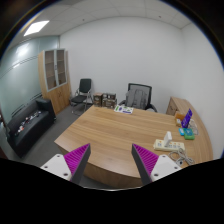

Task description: Unplug charger

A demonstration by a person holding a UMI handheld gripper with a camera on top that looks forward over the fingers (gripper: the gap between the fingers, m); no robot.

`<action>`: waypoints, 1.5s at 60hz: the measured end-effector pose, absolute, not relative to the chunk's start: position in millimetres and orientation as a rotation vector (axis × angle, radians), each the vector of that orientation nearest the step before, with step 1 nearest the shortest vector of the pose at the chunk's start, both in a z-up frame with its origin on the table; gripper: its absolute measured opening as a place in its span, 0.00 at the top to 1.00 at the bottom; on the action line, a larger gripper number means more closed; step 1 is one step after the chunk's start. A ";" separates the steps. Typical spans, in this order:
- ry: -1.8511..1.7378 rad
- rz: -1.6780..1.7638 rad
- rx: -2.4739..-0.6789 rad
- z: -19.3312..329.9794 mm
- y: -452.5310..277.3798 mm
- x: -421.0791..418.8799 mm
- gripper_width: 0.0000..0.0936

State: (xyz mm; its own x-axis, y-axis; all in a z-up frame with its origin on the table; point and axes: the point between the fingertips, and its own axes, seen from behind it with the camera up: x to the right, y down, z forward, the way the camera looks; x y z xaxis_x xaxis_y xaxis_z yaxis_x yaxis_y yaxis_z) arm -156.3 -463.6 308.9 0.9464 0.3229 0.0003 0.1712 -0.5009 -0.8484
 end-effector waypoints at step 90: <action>0.012 -0.005 -2.118 64.0 -134.0 150.0 0.86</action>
